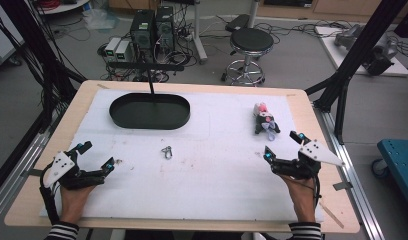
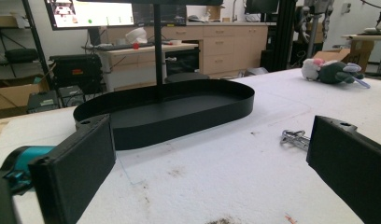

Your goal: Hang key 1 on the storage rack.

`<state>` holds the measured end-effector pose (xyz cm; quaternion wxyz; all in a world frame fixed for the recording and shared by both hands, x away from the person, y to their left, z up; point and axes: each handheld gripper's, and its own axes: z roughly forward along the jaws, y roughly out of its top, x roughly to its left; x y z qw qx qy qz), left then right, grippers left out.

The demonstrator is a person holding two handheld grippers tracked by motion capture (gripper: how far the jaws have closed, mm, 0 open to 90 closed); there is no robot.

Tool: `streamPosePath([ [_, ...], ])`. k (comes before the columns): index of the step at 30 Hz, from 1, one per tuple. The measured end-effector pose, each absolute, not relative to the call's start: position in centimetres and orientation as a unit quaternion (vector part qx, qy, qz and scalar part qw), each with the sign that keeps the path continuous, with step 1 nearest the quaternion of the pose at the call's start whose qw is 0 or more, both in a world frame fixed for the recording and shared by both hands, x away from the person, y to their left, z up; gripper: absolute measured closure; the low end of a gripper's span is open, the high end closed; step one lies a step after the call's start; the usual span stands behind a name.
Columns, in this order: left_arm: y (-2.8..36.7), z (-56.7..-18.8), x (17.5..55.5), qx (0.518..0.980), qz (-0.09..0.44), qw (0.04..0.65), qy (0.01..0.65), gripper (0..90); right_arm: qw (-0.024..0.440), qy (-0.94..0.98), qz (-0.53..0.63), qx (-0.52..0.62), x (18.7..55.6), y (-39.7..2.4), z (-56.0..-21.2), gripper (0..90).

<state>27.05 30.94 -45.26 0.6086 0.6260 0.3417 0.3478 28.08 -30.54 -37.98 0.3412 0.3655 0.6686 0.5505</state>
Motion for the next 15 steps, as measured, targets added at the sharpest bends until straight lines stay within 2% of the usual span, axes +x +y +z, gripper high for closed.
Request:
streamPosePath([
  [5, 31.0, -45.2, 27.0, 0.627, 0.347, 0.608, 0.342, 1.7, 0.349, 0.705, 0.507, 0.352, 30.0, -30.0, -35.1, 0.7],
  [15, 31.0, -45.3, 27.1, 0.626, 0.347, 0.609, 0.343, 1.7, 0.332, 0.734, 0.461, 0.372, 33.0, -30.3, -33.0, 0.7],
])
